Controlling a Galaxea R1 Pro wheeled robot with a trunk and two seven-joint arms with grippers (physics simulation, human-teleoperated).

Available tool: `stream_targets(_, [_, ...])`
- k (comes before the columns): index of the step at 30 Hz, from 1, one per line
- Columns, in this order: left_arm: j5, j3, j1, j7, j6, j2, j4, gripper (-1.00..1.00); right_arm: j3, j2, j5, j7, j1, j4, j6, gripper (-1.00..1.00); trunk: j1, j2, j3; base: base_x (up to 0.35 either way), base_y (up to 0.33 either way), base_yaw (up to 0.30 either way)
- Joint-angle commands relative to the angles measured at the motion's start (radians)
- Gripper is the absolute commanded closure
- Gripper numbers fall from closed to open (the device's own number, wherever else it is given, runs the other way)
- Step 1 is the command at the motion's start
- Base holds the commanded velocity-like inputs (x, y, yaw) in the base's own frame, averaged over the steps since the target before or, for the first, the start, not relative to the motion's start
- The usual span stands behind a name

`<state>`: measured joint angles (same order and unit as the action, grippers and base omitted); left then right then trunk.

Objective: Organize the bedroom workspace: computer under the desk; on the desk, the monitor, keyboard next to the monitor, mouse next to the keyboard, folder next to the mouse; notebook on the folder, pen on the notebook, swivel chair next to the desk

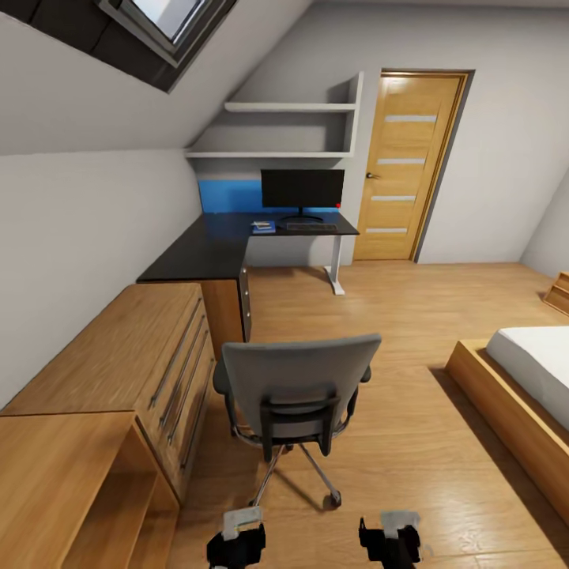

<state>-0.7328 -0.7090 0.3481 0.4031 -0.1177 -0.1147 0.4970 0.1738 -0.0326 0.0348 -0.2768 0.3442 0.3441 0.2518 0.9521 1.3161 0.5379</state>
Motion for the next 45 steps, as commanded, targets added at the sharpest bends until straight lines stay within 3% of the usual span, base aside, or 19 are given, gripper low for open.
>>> stream_targets(1, [-0.014,-0.007,0.098,0.011,0.033,-0.021,0.002,-1.0,0.008,-0.003,0.063,0.071,0.126,0.012,-0.177,-1.0,0.004,0.008,0.005,0.0,0.0,0.0])
stream_targets(3, [-0.013,-0.007,0.126,0.012,0.039,-0.038,0.01,-1.0,0.008,-0.016,0.073,0.086,0.169,0.021,-0.255,-1.0,0.012,0.022,0.011,0.0,0.0,0.0])
stream_targets(4, [-0.012,-0.007,0.183,0.012,0.045,-0.058,0.054,-1.0,0.009,-0.05,0.081,0.098,0.242,0.082,-0.468,-1.0,0.015,0.029,0.014,0.0,0.0,0.0])
stream_targets(7, [-0.012,-0.006,0.195,0.013,0.044,-0.06,0.065,-1.0,0.009,-0.057,0.084,0.101,0.279,0.12,-0.527,-1.0,0.027,0.05,0.023,0.0,0.0,0.0])
stream_targets(10, [-0.012,-0.006,0.196,0.013,0.043,-0.06,0.064,-1.0,0.008,-0.057,0.085,0.103,0.295,0.124,-0.533,-1.0,0.038,0.071,0.033,0.0,0.0,0.0])
stream_targets(14, [-0.014,-0.006,0.196,0.012,0.041,-0.059,0.02,-1.0,0.008,-0.059,0.088,0.104,0.3,0.118,-0.52,-1.0,0.054,0.099,0.045,0.0,0.0,0.0])
stream_targets(17, [-0.012,-0.007,0.196,0.012,0.038,-0.059,-0.046,-1.0,0.007,-0.084,0.096,0.105,0.301,0.081,-0.453,-1.0,0.065,0.12,0.055,0.0,0.0,0.0])
stream_targets(22, [-0.011,-0.007,0.197,0.012,0.037,-0.058,-0.069,-1.0,0.01,-0.127,0.101,0.104,0.302,-0.002,-0.336,-1.0,0.084,0.155,0.07,0.0,0.0,0.0])
stream_targets(37, [-0.005,-0.009,0.197,0.011,0.038,-0.053,-0.072,-1.0,0.009,-0.132,0.101,0.104,0.302,-0.02,-0.3,-1.0,0.142,0.26,0.117,0.0,0.0,0.007])
stream_targets(45, [-0.003,-0.01,0.197,0.012,0.045,-0.055,-0.071,-1.0,0.009,-0.127,0.093,0.103,0.302,-0.025,-0.243,-1.0,0.173,0.316,0.142,0.0,0.0,0.001])
